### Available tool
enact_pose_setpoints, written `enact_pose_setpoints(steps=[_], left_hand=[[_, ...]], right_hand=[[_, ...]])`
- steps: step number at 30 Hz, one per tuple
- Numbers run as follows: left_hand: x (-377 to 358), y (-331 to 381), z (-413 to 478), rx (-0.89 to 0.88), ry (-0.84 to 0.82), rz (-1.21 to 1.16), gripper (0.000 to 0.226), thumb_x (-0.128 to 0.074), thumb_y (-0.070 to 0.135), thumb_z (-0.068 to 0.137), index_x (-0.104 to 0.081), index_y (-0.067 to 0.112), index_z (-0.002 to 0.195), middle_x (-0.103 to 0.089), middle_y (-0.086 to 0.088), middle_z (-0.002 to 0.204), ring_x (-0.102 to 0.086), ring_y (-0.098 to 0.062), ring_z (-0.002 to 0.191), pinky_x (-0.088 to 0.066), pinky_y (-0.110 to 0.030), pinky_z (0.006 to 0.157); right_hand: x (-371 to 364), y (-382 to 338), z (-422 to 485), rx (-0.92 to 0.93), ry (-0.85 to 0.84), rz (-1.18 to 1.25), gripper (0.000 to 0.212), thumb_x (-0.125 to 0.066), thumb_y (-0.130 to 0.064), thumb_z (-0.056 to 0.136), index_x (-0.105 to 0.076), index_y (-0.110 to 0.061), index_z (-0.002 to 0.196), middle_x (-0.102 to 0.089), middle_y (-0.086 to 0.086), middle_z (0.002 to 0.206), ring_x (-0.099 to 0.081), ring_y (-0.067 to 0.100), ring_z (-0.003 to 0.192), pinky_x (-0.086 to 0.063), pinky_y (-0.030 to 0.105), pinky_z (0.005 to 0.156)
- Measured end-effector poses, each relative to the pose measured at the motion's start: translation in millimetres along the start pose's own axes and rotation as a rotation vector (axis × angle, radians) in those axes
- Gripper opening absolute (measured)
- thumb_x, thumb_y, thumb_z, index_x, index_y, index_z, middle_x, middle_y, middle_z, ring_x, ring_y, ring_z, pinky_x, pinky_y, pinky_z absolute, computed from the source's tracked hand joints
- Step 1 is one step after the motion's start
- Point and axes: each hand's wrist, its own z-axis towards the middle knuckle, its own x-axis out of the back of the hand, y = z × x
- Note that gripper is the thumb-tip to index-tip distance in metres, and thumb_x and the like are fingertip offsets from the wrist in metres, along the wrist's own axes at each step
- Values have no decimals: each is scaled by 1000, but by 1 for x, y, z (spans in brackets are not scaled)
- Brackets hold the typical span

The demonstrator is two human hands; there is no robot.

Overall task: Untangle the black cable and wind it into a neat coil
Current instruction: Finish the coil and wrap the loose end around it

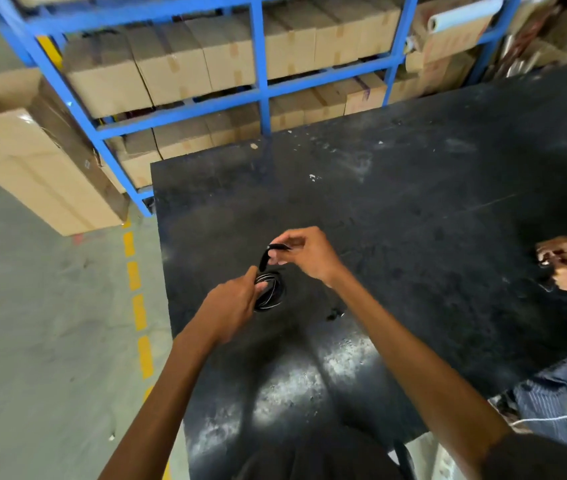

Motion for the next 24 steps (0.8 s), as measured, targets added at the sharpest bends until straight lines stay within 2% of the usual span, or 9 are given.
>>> enact_pose_setpoints(steps=[2, 4, 6, 9, 12, 15, 18, 21, 24], left_hand=[[5, -3, -5, -4, 32, -13, 30, -35, 36, 107, -45, 9, 113, -70, -19, 110, -65, -45, 94, -52, -48, 77], [9, -7, -9, -1, 59, -23, 28, -35, 36, 107, -44, 10, 110, -71, -18, 108, -65, -44, 93, -49, -46, 73], [11, -11, -13, 4, 77, -34, 27, -34, 37, 107, -43, 12, 106, -71, -16, 105, -65, -42, 88, -48, -44, 71], [12, -18, -19, -4, 101, -59, 23, -32, 38, 108, -40, 18, 100, -71, -13, 101, -64, -35, 81, -46, -40, 67], [10, -22, -22, -5, 98, -66, 23, -31, 39, 108, -39, 20, 99, -70, -11, 101, -64, -33, 79, -45, -37, 64], [8, -23, -24, -2, 76, -81, 26, -30, 40, 107, -43, 18, 103, -71, -11, 103, -66, -32, 82, -54, -45, 71], [4, -25, -25, 1, 72, -78, 27, -30, 40, 108, -44, 18, 109, -72, -12, 108, -67, -33, 86, -55, -46, 74], [2, -26, -26, 7, 76, -93, 29, -30, 40, 108, -45, 19, 122, -72, -13, 116, -69, -35, 94, -55, -46, 79], [1, -22, -25, 1, 70, -103, 38, -29, 40, 108, -40, 20, 140, -70, -12, 123, -68, -35, 101, -54, -43, 84]], right_hand=[[-3, -9, 4, 13, -140, -30, 15, -77, 10, 84, -76, -4, 89, -76, 5, 75, -74, 10, 71, -62, 28, 70], [-4, -14, 4, 12, -239, -68, 12, -76, 7, 86, -76, 3, 97, -74, 11, 81, -71, 5, 72, -60, 22, 69], [-5, -17, 3, -11, -292, -85, 14, -74, 5, 88, -74, 8, 102, -73, 15, 88, -70, 9, 77, -61, 24, 73], [-6, -20, 0, -28, -335, -127, 16, -73, 1, 90, -74, 7, 105, -73, 17, 94, -66, 19, 87, -57, 33, 82], [-7, -22, -7, -51, -413, -128, 18, -71, -3, 94, -74, 3, 110, -74, 14, 98, -66, 14, 91, -56, 32, 86], [-6, -25, -13, -100, -503, -86, 22, -64, -6, 99, -72, 0, 119, -75, 14, 112, -68, 19, 105, -53, 42, 98], [-5, -29, -18, -177, -536, -8, 28, -52, -10, 105, -69, -2, 126, -69, 24, 128, -64, 30, 115, -47, 50, 108], [-9, -32, -23, -220, -525, 58, 37, -41, -10, 105, -68, 0, 128, -64, 26, 134, -60, 32, 116, -46, 47, 104], [-18, -34, -29, -229, -486, 69, 43, -33, -14, 106, -66, -3, 130, -68, 20, 130, -62, 26, 113, -46, 39, 98]])
